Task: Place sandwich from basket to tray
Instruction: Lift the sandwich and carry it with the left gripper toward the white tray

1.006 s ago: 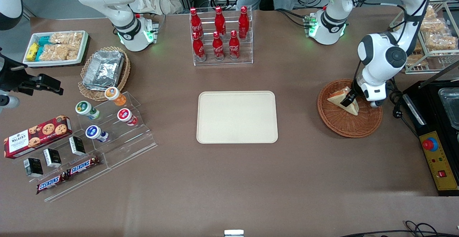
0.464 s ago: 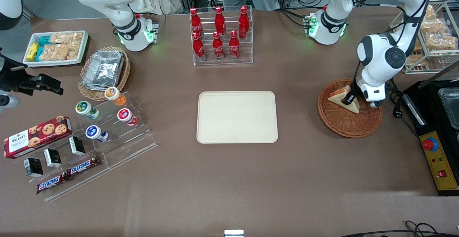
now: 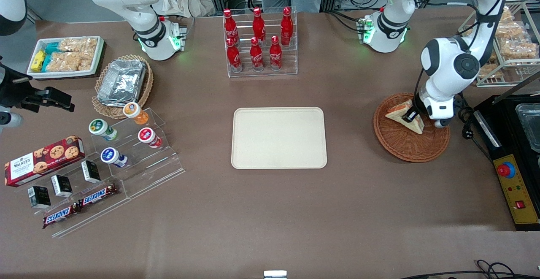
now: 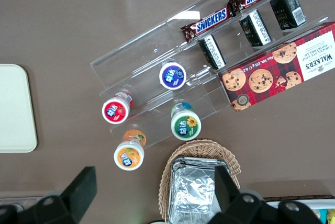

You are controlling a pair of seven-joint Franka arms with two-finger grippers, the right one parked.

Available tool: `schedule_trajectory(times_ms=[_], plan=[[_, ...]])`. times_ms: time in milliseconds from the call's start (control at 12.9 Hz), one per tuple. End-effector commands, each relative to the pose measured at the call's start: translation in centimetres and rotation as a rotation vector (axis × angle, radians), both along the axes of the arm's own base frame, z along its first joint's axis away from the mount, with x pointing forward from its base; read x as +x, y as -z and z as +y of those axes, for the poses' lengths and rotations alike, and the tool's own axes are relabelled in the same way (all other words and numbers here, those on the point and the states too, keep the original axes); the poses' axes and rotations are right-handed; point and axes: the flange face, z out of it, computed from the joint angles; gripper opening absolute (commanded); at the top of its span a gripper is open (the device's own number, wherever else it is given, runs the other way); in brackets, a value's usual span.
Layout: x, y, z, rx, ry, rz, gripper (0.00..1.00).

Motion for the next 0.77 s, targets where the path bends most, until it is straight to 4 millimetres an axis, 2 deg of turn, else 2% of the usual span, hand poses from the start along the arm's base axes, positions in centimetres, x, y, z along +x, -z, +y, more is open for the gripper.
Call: schedule_trajectory(times_ms=[0,155,309,464,696], plan=[[0.4,-4.7,-2.9,0.01,0.119,-0.024,0.0],[1.9,-7.5,-3.8,0.004,0.197,0.003,0.0],[3.6,-11.4,-7.4,-0.063,0.278,0.04,0.0],[3.6,-12.7,-9.8,-0.063,0.335,0.022,0.0],[2.6,-13.6,-16.3,-0.068,0.474,-0.059,0.0]])
